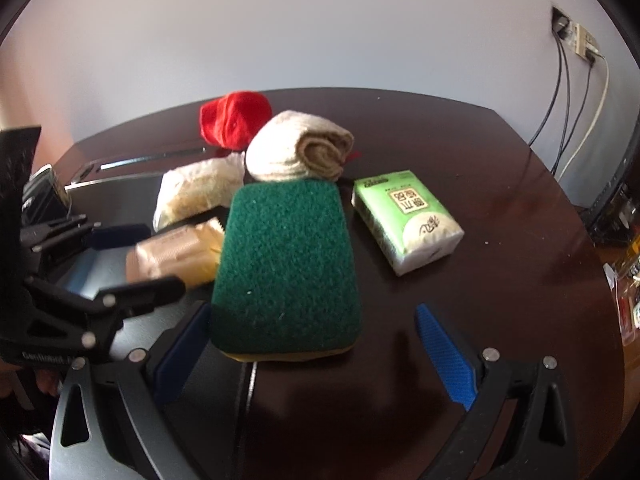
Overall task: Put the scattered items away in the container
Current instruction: 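Move both grippers back toward the sponge and packets on the table, then grasp the tan snack packet with the left gripper while the right gripper grasps the green sponge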
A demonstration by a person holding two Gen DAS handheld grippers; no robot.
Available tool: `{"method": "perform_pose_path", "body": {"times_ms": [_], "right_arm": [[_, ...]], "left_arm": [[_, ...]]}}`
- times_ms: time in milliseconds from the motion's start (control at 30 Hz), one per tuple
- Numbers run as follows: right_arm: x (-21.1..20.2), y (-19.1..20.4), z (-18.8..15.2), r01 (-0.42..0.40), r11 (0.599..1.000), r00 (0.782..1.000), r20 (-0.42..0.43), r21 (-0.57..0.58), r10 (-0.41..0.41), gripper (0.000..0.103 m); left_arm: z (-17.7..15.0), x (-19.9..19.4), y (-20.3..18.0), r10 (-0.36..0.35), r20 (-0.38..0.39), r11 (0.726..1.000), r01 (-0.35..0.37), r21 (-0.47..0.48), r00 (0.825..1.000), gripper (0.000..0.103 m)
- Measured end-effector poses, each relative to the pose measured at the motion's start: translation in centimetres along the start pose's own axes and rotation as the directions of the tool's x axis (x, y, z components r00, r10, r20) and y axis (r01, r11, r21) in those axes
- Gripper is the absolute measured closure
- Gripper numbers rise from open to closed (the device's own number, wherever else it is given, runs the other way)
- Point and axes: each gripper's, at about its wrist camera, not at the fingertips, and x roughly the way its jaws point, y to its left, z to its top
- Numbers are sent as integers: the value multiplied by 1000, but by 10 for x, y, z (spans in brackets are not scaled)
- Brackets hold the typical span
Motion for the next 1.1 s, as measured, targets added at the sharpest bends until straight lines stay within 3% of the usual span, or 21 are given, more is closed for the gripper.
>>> {"method": "perform_pose_path", "body": {"times_ms": [33,167,367,933,967,1033,1100], "right_arm": [[0,0,0,-1,1000,1000,3,-4,1,1],[4,1,3,-26,1000,1000,7,-6,26,1],[12,0,2,-55,998,998,-25,-7,55,31],[-17,-10,-7,-50,996,996,76,69,45,32],[-21,-9,-8,-49,996,996,82,72,43,32],[-27,-7,-7,-49,996,995,91,73,42,32],[-30,-4,-7,-50,996,995,95,68,43,32]], "left_arm": [[1,0,0,-1,1,1000,1,4,1000,45],[1,0,3,-10,3,1000,10,8,1000,51],[-1,-2,2,-40,0,999,40,4,999,60],[-4,-29,6,-51,51,998,54,-43,997,65],[-5,-32,7,-49,56,998,52,-43,997,67],[-5,-37,7,-52,61,998,55,-39,997,87],[-6,-42,10,-53,66,998,56,-41,996,87]]}}
